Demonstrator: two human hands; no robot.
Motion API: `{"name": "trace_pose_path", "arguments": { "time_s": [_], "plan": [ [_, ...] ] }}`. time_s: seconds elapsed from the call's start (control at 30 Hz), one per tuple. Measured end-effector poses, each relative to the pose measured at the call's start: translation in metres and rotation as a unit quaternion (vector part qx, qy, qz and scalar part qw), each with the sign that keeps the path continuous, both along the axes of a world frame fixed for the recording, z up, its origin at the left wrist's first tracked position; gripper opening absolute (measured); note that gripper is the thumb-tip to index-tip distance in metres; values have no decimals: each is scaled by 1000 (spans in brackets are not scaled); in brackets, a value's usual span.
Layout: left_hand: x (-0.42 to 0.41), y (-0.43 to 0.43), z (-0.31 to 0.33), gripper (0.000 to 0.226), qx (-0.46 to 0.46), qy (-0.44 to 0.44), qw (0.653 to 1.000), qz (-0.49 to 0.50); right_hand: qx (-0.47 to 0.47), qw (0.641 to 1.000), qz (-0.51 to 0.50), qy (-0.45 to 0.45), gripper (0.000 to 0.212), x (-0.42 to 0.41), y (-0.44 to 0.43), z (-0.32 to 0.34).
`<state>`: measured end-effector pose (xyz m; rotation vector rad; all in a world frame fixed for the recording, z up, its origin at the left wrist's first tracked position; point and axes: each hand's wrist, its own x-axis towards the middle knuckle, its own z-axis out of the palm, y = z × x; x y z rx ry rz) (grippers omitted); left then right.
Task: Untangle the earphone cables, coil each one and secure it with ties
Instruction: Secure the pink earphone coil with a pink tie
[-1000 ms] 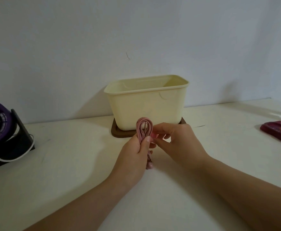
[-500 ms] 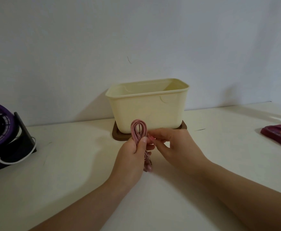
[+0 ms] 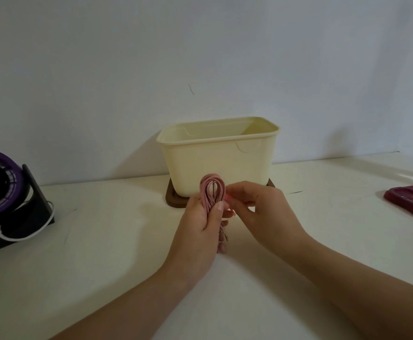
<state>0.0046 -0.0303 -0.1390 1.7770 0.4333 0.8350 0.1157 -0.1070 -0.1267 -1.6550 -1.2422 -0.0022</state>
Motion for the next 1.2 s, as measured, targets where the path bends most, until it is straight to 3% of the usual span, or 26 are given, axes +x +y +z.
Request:
{"name": "trace_pose_path", "arguments": {
  "time_s": [0.2, 0.3, 0.5, 0.7, 0.8, 0.9, 1.03, 1.2],
  "plan": [
    [1, 4, -1, 17, 46, -12, 999, 15, 14, 984, 20, 174, 17, 0, -1, 6],
    [1, 6, 1, 17, 58, -20, 998, 18, 36, 960, 54, 274, 19, -1, -3, 8],
    [0, 5, 6, 23, -48, -41, 998, 12, 32, 909, 127, 395, 21, 4, -4, 10],
    [-3, 18, 11, 26, -221, -26, 974, 39, 57, 949, 33, 309, 18, 20, -12, 23],
    [-7, 22, 19, 26, -204, 26, 978, 42, 71, 957, 38, 280, 17, 19, -17, 30],
    [-14, 20, 27, 22, -207, 73, 975, -27, 51, 971, 61, 227, 15, 7, -19, 37],
    [-22, 6, 41, 21, -236, 173, 939, -183, 2, 992, 90, 87, 18, -13, -22, 40],
    [-28, 3, 49, 25, -233, 223, 917, -234, -20, 993, 113, 31, 22, -18, -25, 41]
  ]
}}
